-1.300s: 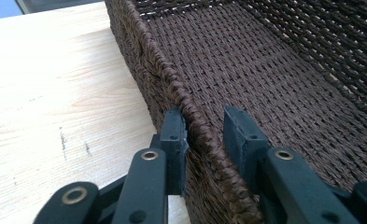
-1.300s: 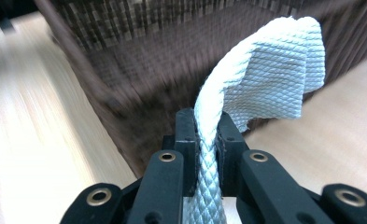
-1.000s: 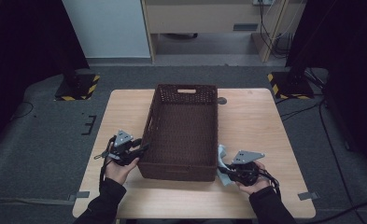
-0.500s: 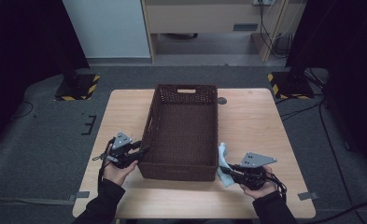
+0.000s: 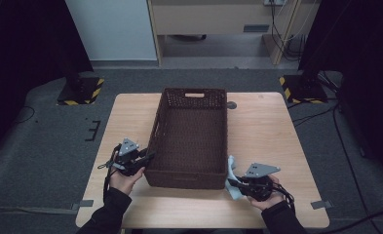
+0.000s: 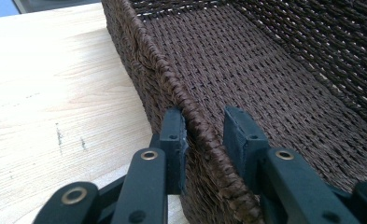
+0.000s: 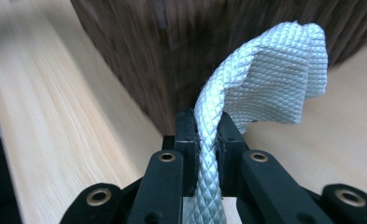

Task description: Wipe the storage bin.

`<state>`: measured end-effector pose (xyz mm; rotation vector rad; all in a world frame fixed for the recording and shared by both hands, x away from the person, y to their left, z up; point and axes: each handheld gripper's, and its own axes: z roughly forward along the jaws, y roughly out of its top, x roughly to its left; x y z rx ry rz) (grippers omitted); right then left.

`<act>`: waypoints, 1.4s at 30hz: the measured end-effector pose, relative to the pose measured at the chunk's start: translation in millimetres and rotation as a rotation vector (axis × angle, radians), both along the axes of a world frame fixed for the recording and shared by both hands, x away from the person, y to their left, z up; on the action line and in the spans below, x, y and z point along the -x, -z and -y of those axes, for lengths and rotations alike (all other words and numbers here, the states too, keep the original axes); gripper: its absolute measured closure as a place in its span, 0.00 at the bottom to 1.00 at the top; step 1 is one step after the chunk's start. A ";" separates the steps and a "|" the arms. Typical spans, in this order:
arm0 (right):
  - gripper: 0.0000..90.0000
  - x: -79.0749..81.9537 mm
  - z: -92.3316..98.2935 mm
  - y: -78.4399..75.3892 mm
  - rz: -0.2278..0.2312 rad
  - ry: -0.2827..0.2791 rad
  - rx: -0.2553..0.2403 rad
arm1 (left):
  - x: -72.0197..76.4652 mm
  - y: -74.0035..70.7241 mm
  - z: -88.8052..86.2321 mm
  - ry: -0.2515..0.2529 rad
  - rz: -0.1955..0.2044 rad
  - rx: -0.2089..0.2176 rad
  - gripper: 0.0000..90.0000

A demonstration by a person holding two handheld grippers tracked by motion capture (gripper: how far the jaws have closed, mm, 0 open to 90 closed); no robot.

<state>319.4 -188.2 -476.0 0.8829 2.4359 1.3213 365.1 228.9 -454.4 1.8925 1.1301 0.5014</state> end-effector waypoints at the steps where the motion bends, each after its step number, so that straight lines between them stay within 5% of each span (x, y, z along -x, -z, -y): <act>1: 0.92 1.9 1.7 -5.3 0.018 -0.001 -0.022 | -0.1 0.0 0.3 -0.001 0.001 -0.001 0.77; 5: 0.92 11.9 5.3 -18.9 0.067 -0.018 -0.063 | -0.5 0.3 0.3 0.000 0.001 0.001 0.77; 16: 0.92 6.0 -7.6 19.1 -0.060 -0.024 0.070 | -0.3 0.6 -0.1 0.001 0.002 0.005 0.77; 24: 0.92 19.8 7.0 -22.8 0.056 -0.007 -0.085 | -0.6 1.1 -0.9 0.004 -0.001 0.015 0.76; 27: 0.92 24.8 6.0 -27.1 0.069 -0.021 -0.095 | -0.7 1.4 -1.2 0.003 -0.003 0.021 0.75; 42: 0.92 9.0 -7.0 22.2 -0.093 -0.006 0.076 | -1.5 2.3 -2.6 0.012 -0.001 0.028 0.72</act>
